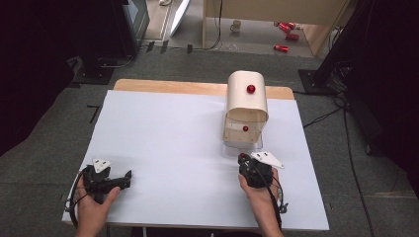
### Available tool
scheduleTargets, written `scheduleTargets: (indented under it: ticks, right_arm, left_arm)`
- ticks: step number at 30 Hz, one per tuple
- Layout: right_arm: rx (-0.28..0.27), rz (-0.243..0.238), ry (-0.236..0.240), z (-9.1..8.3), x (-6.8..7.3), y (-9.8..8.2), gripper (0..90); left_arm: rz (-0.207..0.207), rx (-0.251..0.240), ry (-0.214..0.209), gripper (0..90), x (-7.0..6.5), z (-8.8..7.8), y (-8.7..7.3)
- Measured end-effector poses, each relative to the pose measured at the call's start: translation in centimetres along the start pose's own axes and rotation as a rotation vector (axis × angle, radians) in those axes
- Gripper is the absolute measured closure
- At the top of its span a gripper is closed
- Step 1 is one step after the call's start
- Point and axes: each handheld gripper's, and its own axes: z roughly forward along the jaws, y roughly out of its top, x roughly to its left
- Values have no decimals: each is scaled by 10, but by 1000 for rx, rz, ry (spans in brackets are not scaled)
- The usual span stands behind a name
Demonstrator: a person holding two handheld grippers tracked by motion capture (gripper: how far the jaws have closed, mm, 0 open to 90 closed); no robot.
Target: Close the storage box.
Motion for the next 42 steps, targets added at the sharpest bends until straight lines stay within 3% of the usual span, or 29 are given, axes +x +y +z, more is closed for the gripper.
scheduleTargets:
  ticks: [42]
  right_arm:
    - [24,1,-39,43,-11,20,751]
  left_arm:
    - [0,0,0,12,0,0,0]
